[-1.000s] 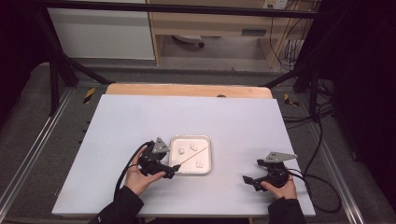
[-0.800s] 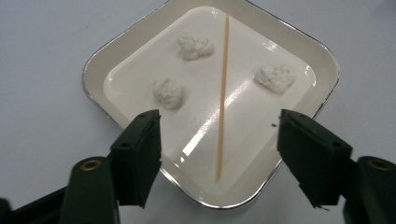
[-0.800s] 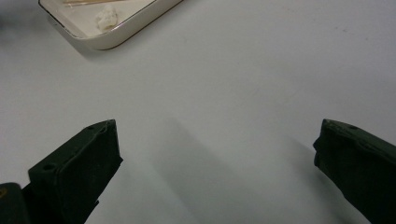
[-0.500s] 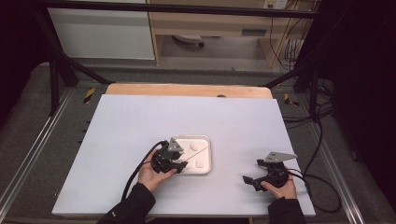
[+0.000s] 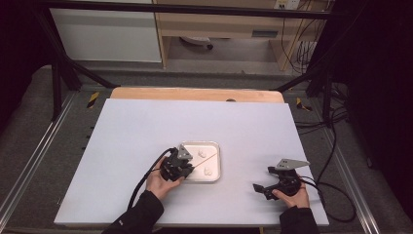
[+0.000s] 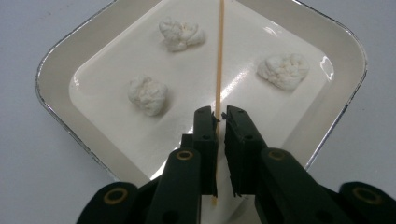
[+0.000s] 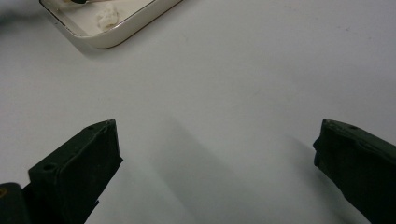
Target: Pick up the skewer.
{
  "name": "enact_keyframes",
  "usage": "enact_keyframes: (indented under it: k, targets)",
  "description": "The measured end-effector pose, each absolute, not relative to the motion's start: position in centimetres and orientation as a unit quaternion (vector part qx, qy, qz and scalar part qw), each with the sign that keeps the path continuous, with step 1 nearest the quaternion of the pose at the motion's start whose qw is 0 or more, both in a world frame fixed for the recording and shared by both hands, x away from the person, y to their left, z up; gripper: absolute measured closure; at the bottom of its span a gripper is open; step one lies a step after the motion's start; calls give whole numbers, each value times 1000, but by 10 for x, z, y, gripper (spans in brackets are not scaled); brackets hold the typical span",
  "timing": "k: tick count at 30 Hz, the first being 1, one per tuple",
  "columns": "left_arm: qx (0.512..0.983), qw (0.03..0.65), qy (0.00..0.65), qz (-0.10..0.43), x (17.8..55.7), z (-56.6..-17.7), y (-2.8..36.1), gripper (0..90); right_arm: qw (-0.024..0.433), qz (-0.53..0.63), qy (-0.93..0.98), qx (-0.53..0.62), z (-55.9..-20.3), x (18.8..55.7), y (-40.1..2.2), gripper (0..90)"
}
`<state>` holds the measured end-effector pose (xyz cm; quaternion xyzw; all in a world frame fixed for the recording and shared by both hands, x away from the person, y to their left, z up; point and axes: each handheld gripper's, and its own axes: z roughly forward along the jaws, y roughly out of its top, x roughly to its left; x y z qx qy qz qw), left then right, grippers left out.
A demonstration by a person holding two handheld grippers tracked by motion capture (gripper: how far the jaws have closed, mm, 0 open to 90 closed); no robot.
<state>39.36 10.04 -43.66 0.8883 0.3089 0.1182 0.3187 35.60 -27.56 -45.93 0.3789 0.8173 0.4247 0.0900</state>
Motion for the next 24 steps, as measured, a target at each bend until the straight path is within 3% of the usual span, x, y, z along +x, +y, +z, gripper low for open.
enact_keyframes:
  k: [15,24]
  targets:
    - [888,321,306,117,393,-439,102,889,88,425,817,379,-460,356,-275,9]
    - [875,359,305,114,390,-433,109,892,89,424,818,379,-460,356,-275,9]
